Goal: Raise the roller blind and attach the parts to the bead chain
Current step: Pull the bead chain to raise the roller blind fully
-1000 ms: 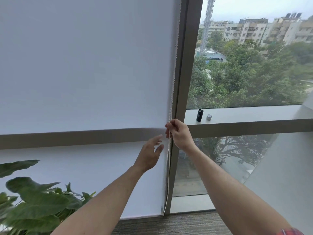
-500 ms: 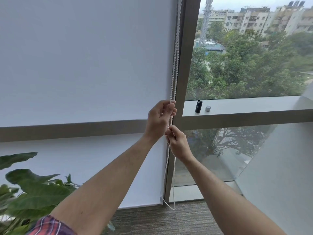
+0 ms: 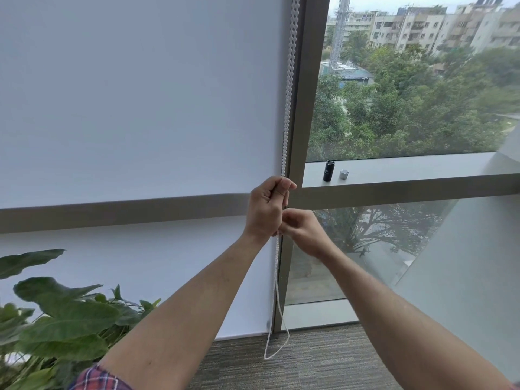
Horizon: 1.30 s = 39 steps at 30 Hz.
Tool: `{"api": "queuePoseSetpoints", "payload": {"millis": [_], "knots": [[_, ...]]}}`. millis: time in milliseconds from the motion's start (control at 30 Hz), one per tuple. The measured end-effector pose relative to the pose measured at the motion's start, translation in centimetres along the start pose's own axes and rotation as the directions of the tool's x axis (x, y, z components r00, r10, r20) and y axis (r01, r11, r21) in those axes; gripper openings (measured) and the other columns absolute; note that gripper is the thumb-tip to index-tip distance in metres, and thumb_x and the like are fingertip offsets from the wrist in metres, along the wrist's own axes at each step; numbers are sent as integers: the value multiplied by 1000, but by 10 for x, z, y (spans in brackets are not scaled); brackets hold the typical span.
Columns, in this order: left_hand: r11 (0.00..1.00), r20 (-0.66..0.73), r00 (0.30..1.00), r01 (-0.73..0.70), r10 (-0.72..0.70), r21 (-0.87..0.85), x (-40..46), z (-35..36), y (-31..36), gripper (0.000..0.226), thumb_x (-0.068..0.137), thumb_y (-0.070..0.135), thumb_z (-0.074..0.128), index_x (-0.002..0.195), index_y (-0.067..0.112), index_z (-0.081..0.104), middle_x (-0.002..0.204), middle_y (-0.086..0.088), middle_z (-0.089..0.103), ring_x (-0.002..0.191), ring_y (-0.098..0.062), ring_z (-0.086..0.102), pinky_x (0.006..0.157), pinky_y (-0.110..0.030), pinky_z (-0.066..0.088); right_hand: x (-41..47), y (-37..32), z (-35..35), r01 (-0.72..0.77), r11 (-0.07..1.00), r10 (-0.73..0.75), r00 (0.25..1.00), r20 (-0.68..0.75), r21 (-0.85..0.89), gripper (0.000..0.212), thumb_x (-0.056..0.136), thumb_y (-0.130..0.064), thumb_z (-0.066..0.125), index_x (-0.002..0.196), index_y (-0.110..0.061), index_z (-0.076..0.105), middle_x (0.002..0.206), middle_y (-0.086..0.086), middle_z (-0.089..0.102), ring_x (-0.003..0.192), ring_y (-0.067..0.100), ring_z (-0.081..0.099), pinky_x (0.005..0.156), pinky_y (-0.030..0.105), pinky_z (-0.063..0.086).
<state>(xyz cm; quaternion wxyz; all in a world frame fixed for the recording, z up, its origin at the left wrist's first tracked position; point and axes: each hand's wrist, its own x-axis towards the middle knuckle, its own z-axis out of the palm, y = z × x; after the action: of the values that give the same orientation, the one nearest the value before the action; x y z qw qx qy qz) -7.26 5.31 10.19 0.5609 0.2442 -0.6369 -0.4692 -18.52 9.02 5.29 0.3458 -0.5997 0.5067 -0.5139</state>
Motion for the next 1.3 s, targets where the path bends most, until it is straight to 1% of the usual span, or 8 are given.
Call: {"api": "queuePoseSetpoints", "payload": {"millis": [100, 233, 367, 500, 733, 900, 1067, 1300], "knots": [[999, 1, 1000, 26, -26, -33, -7, 1, -3, 21, 96, 16, 52, 83, 7, 67, 54, 6, 47, 52, -13, 41, 50, -24, 38, 10, -18, -28, -42, 977, 44, 999, -6, 209, 21, 81, 5, 63, 97, -4, 74, 86, 13, 76, 79, 22, 72, 77, 35, 59], [999, 32, 998, 49, -48, -24, -18, 5, -8, 24, 98, 9, 52, 80, 11, 67, 55, 13, 50, 52, -4, 39, 52, -17, 35, 27, -57, -45, 15, 922, 2, 999, -43, 387, 21, 90, -15, 56, 101, -10, 73, 92, 8, 74, 85, 24, 71, 75, 31, 56], [994, 28, 993, 110, -111, 19, -34, 7, -20, 24, 99, 11, 52, 84, 8, 69, 57, 0, 44, 54, -11, 40, 53, -20, 35, 39, -96, -34, 170, 917, -150, 985, -82, 360, 32, 102, -30, 45, 100, -9, 68, 88, 12, 70, 75, 27, 67, 70, 35, 55], [987, 23, 987, 157, -158, 36, -46, 6, -25, 24, 100, 8, 51, 85, 4, 70, 56, -2, 44, 52, -11, 39, 51, -21, 34, 40, -109, -12, 249, 894, -200, 966, -166, 372, 30, 104, -24, 40, 89, -11, 63, 67, 4, 56, 48, 15, 47, 44, 24, 38], [988, 100, 984, 146, -149, 44, -55, 14, -19, 47, 99, 4, 49, 62, 31, 57, 52, 3, 41, 49, -12, 35, 46, -22, 31, 29, -99, 10, 284, 899, -148, 913, -379, 334, 38, 105, -20, 39, 70, -16, 52, 49, -9, 30, 41, 6, 22, 38, 25, 15], [978, 235, 949, 206, -209, 35, -50, 4, -24, 22, 88, 3, 48, 77, 8, 66, 62, -1, 62, 56, -13, 54, 58, -23, 44, 23, -95, 7, 303, 916, -175, 891, -420, 262, 36, 102, -27, 41, 68, -18, 50, 48, -7, 31, 40, 7, 24, 38, 24, 17], [959, 293, 928, 268, -232, -90, -33, -13, -21, 53, 70, 3, 39, 113, 3, 69, 98, -15, 75, 94, -30, 70, 86, -41, 56, 15, -69, 3, 226, 957, -126, 887, -445, 180, 36, 99, -29, 43, 65, -18, 50, 48, -10, 37, 42, 8, 29, 41, 24, 25], [972, 185, 980, 116, -77, -206, 5, 2, 16, 31, 98, 27, 46, 114, 10, 67, 103, -19, 73, 95, -31, 71, 83, -39, 57, -20, 11, 33, 4, 988, 52, 929, -366, 153, 39, 96, -31, 44, 58, -29, 50, 50, -15, 41, 47, 8, 32, 48, 29, 26]]}}
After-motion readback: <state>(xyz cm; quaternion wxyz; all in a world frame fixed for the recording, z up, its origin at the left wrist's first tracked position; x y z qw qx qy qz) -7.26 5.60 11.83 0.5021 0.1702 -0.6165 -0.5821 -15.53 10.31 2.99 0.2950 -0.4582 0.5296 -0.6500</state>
